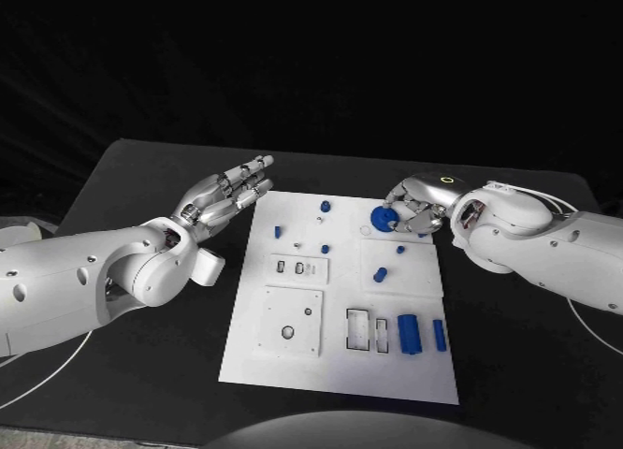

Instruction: Assemble the parts on the task board

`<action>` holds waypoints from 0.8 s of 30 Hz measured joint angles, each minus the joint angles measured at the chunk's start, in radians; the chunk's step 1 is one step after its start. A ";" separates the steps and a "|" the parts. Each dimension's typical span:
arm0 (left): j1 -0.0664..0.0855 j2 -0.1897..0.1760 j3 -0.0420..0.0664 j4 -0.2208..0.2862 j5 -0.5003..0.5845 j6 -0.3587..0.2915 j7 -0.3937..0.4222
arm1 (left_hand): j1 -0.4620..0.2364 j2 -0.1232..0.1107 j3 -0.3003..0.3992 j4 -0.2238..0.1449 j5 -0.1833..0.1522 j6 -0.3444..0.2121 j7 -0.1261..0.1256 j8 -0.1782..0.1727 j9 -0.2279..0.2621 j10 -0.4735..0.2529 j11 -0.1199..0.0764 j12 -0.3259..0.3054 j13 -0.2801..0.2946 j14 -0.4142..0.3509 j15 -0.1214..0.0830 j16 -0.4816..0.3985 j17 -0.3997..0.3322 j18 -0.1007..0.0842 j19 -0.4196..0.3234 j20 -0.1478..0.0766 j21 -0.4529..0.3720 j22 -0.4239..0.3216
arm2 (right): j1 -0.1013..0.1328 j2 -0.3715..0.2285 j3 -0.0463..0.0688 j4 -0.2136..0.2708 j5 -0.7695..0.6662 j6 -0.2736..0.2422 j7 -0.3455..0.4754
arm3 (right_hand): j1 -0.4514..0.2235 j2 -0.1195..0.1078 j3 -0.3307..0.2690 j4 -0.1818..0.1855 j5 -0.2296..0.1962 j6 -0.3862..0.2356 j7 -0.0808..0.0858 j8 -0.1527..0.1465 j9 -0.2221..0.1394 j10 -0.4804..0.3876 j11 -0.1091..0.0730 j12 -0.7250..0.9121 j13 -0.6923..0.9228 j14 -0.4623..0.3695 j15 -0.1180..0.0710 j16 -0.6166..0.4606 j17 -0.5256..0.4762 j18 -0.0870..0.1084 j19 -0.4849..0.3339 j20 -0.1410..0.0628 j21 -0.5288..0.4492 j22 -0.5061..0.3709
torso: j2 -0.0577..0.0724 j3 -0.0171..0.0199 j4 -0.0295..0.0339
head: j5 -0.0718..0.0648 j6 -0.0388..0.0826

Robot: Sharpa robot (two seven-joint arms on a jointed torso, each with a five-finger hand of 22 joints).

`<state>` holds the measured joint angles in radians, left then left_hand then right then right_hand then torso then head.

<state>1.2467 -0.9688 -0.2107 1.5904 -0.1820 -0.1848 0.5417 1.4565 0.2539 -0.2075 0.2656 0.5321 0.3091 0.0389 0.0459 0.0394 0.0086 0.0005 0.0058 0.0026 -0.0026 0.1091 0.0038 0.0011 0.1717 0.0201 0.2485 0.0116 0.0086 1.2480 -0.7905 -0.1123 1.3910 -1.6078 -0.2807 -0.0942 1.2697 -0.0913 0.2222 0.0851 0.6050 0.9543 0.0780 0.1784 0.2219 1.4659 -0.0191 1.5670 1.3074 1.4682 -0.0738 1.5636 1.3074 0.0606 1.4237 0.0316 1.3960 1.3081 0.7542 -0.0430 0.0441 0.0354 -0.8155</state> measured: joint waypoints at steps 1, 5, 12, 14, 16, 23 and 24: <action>0.000 0.000 0.000 0.000 0.000 0.000 0.000 | 0.000 0.000 0.000 0.000 0.000 0.000 0.000 0.000 0.000 0.000 0.000 0.000 0.000 0.000 0.000 0.000 0.000 0.000 0.000 0.000 0.000 0.000 | 0.000 -0.001 -0.001 0.005 0.005 -0.001 0.002 | -0.006 -0.003 0.004 0.004 0.008 0.000 0.000 0.000 0.000 0.000 0.000 0.000 0.000 0.000 0.000 0.000 0.000 0.000 0.002 0.002 0.000 0.000 | 0.000 0.0000 0.0000 | 0.001 0.000; 0.000 0.000 0.000 0.000 0.001 0.001 -0.002 | 0.005 0.005 0.003 -0.003 0.005 0.000 0.000 0.000 0.000 0.004 0.004 0.000 0.000 0.000 0.000 0.000 0.000 0.000 0.000 0.000 0.000 0.000 | 0.010 -0.002 -0.001 0.021 0.021 -0.001 0.006 | -0.034 -0.004 0.017 0.018 0.026 0.000 0.000 0.000 0.000 0.000 0.000 0.000 0.000 0.000 0.000 0.004 0.000 0.000 0.002 0.002 0.004 0.000 | 0.000 -0.0004 0.0000 | 0.001 0.000; 0.000 0.000 0.000 -0.002 0.001 0.003 -0.004 | 0.005 0.005 0.003 -0.003 0.005 0.000 0.000 0.000 0.000 0.004 0.004 0.000 0.000 0.004 0.003 0.000 0.000 0.000 0.000 0.000 0.000 0.001 | 0.028 0.009 0.000 0.040 0.046 0.001 0.008 | -0.055 -0.010 0.028 0.037 0.027 0.000 0.000 0.000 0.000 0.000 0.000 0.000 0.000 0.000 0.000 0.004 0.000 0.000 0.006 0.006 0.004 0.000 | 0.000 -0.0010 -0.0002 | 0.001 -0.001; -0.001 0.000 0.000 -0.003 0.001 0.003 -0.004 | 0.005 0.005 0.003 -0.003 0.005 0.000 0.000 0.000 0.000 0.004 0.004 0.000 0.000 0.004 0.004 0.000 0.000 0.000 0.000 0.000 0.000 0.001 | 0.030 0.016 0.000 0.043 0.050 0.002 0.008 | -0.061 -0.008 0.030 0.044 0.022 0.000 0.000 0.000 0.000 0.000 0.000 0.000 0.000 0.000 0.000 0.004 0.000 0.000 0.006 0.006 0.004 0.000 | 0.000 -0.0010 -0.0002 | 0.001 -0.001; -0.001 0.001 0.000 -0.003 0.001 0.004 -0.004 | 0.005 0.005 0.003 -0.003 0.005 0.000 0.000 0.000 0.000 0.004 0.004 0.000 0.000 0.004 0.004 0.000 0.000 0.000 0.000 0.000 0.000 0.001 | 0.033 0.027 0.000 0.044 0.055 0.005 0.008 | -0.067 -0.009 0.033 0.048 0.012 0.000 0.000 0.008 0.000 0.000 0.000 0.000 0.000 0.000 0.000 0.004 0.000 0.000 0.006 0.006 0.004 0.000 | 0.000 -0.0010 -0.0002 | 0.001 -0.002; -0.002 0.002 0.000 -0.004 0.002 0.004 -0.004 | 0.005 0.005 0.003 -0.003 0.004 0.000 0.000 0.000 0.000 0.004 0.004 0.000 0.000 0.004 0.004 0.000 0.000 0.000 0.000 0.000 0.000 0.001 | 0.039 0.075 0.000 0.037 0.061 0.019 0.005 | -0.067 -0.009 0.038 0.052 -0.008 0.000 0.000 0.012 0.000 0.000 0.000 0.000 0.001 0.000 0.000 0.004 0.001 0.000 0.006 0.006 0.004 0.000 | 0.000 -0.0005 0.0014 | 0.000 -0.003; -0.002 0.002 0.000 -0.004 0.002 0.004 -0.004 | 0.009 0.001 0.003 -0.003 0.004 0.000 0.000 0.000 0.000 0.004 0.004 0.000 0.000 0.004 0.004 0.000 0.000 0.000 0.000 0.000 0.000 0.001 | 0.039 0.082 0.000 0.034 0.061 0.021 0.004 | -0.067 -0.009 0.038 0.052 -0.011 0.000 0.000 0.012 0.000 0.000 0.000 0.000 0.001 0.000 0.000 0.004 0.001 0.000 0.006 0.006 0.004 0.000 | 0.000 -0.0005 0.0015 | -0.001 -0.003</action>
<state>1.2447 -0.9664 -0.2110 1.5860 -0.1803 -0.1806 0.5373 1.4659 0.2549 -0.2047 0.2629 0.5366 0.3090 0.0389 0.0459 0.0394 0.0123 0.0041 0.0058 0.0026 0.0010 0.1126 0.0038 0.0014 0.1718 0.0201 0.2485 0.0116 0.0093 1.2871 -0.7084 -0.1123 1.4246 -1.5469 -0.2592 -0.0900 1.2024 -0.1002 0.2599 0.1373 0.5944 0.9539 0.0777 0.1900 0.2220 1.4659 -0.0190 1.5670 1.3081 1.4682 -0.0737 1.5676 1.3081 0.0608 1.4293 0.0375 1.3999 1.3078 0.7538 -0.0435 0.0456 0.0348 -0.8186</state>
